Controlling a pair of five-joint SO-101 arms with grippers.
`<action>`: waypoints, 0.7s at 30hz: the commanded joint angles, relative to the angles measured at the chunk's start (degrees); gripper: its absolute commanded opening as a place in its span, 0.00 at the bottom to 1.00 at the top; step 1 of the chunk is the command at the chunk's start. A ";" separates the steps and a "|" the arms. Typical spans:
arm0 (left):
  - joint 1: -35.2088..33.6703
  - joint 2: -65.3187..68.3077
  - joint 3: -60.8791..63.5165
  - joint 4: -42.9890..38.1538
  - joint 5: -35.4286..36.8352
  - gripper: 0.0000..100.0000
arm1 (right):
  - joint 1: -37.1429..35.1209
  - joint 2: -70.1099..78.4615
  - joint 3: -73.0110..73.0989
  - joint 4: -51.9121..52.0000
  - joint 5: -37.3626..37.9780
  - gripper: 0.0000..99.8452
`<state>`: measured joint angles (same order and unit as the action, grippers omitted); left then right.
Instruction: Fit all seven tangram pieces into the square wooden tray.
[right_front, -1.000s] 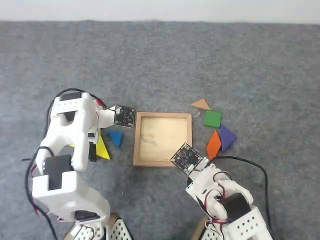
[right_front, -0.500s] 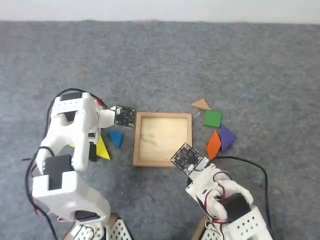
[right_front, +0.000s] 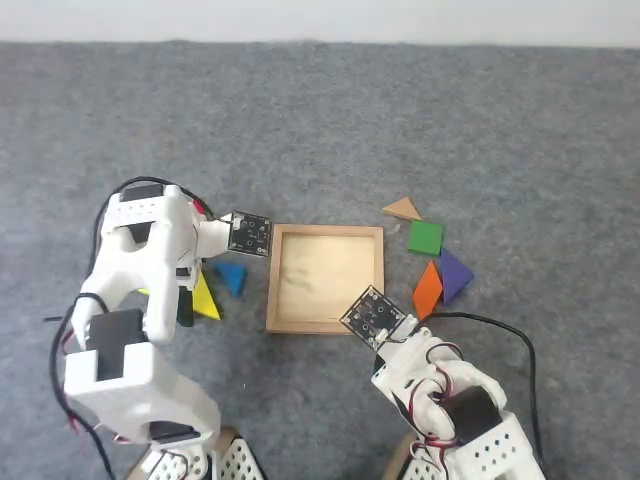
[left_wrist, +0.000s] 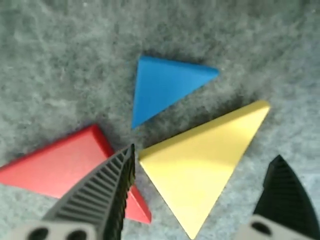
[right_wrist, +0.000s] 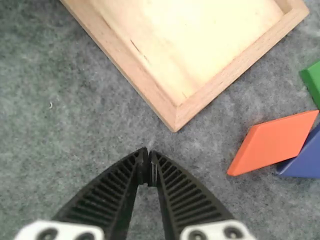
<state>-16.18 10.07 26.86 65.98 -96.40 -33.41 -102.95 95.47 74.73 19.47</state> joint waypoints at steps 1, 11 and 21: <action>0.44 -0.35 -1.36 0.70 0.53 0.36 | -0.22 -0.84 0.97 0.31 0.09 0.01; 0.35 -0.44 -1.27 2.46 0.53 0.32 | -0.22 -0.84 0.97 0.31 0.09 0.01; 0.09 -0.44 -1.19 2.81 0.53 0.27 | -0.22 -0.84 0.97 0.31 0.09 0.01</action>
<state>-16.18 10.07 26.86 67.91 -96.40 -33.41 -102.95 95.47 74.73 19.47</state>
